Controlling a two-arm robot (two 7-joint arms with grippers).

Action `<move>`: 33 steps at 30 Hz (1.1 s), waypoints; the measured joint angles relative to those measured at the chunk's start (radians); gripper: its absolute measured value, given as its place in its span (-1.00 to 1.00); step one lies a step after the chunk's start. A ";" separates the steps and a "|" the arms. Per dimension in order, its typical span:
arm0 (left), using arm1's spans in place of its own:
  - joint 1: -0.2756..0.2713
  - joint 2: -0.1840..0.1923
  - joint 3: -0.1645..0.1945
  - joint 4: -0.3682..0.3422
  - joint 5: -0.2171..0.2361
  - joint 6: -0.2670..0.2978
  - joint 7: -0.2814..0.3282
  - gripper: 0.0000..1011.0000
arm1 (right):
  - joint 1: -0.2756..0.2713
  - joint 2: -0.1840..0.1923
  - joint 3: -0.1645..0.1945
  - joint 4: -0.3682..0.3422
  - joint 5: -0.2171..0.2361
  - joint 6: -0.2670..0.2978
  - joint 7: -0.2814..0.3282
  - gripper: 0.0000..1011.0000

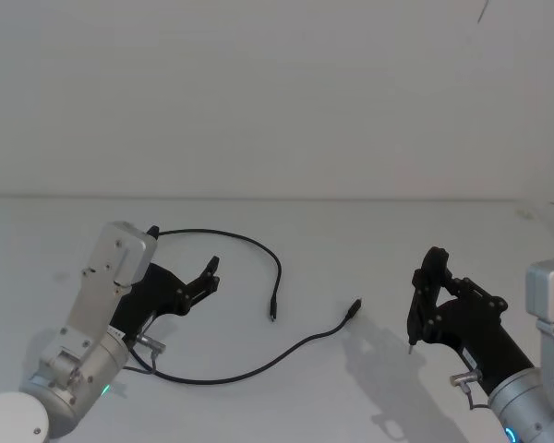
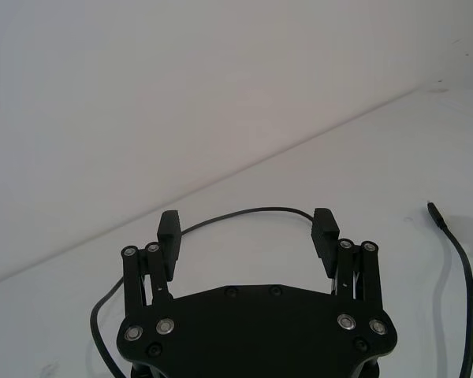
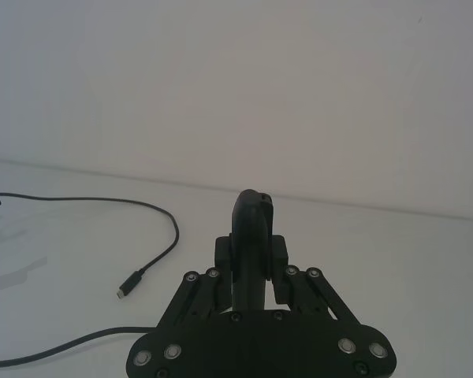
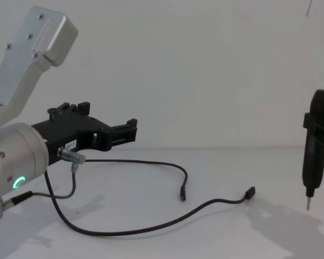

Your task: Pick up the data cable with the one hand.

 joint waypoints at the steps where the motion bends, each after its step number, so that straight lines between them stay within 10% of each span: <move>1: 0.000 0.000 0.000 0.000 0.000 0.000 0.000 0.98 | 0.000 0.000 0.000 0.000 0.000 0.000 0.000 -0.45; 33: 0.000 0.000 0.000 0.000 0.001 0.001 -0.001 0.98 | 0.000 0.000 0.000 0.000 0.000 0.000 0.000 -0.45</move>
